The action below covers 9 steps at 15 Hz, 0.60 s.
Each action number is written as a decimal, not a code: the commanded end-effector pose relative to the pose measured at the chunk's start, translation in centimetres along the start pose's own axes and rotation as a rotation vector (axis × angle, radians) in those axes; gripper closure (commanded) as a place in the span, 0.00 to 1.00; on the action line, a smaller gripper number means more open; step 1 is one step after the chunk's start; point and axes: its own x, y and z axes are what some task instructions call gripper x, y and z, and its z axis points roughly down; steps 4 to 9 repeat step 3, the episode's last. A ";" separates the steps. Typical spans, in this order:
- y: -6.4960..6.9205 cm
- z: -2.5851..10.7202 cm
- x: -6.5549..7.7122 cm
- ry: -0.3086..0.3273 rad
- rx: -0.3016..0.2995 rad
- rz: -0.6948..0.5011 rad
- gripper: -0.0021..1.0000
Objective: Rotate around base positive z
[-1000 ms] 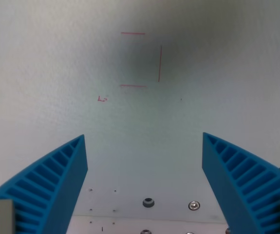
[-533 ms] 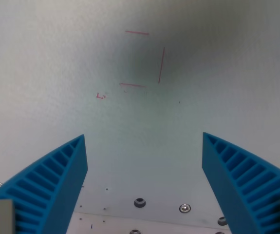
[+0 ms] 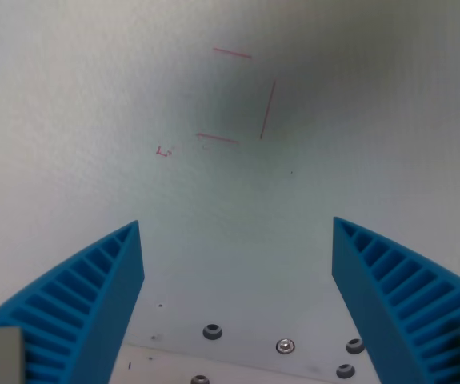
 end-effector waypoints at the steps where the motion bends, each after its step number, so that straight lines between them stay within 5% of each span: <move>1: 0.1 -0.1 0.0 0.004 -0.005 -0.153 0.00; 9: 0.1 -0.1 0.0 0.004 -0.005 -0.176 0.00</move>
